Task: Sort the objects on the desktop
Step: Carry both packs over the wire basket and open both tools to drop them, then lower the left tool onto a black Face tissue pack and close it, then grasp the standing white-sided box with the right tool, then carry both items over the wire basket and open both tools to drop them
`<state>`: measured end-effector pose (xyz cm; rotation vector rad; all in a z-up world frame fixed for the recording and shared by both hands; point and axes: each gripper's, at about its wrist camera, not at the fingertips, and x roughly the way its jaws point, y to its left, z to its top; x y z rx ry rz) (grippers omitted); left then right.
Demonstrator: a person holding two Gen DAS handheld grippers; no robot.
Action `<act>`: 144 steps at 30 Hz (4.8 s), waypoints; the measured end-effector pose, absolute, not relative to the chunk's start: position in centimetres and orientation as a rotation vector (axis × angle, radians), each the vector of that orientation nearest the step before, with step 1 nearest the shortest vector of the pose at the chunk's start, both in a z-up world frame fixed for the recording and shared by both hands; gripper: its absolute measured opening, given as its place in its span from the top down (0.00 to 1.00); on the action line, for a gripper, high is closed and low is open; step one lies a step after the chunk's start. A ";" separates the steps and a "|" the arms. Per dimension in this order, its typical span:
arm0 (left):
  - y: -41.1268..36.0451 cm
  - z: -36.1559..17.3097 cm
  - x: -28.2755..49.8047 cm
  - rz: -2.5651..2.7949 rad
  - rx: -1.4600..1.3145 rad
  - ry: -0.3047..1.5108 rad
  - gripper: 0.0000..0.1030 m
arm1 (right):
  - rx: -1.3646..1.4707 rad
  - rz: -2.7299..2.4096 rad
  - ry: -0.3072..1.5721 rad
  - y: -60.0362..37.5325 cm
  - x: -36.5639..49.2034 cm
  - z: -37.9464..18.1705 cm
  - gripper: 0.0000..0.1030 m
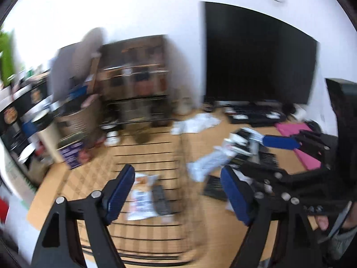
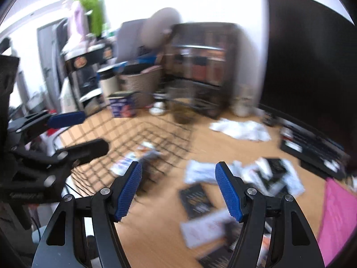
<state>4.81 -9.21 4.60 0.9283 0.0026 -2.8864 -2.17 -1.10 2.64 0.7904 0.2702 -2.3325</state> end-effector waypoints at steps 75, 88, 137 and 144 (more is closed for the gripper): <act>2.1 -9.2 -3.1 -2.842 1.624 -0.143 0.33 | 1.284 -2.500 0.111 15.9 -6.3 -9.1 0.29; 2.1 -9.3 -2.7 -2.845 1.610 -0.174 0.34 | 1.251 -2.526 0.157 14.7 -6.2 -9.5 0.82; -19.7 2.5 6.0 -2.603 1.078 0.178 0.34 | 0.813 -2.127 0.367 -13.0 -1.4 1.9 0.82; -20.6 1.6 6.4 -2.569 1.090 0.184 0.33 | 0.838 -2.125 0.412 -14.6 -1.8 0.3 0.66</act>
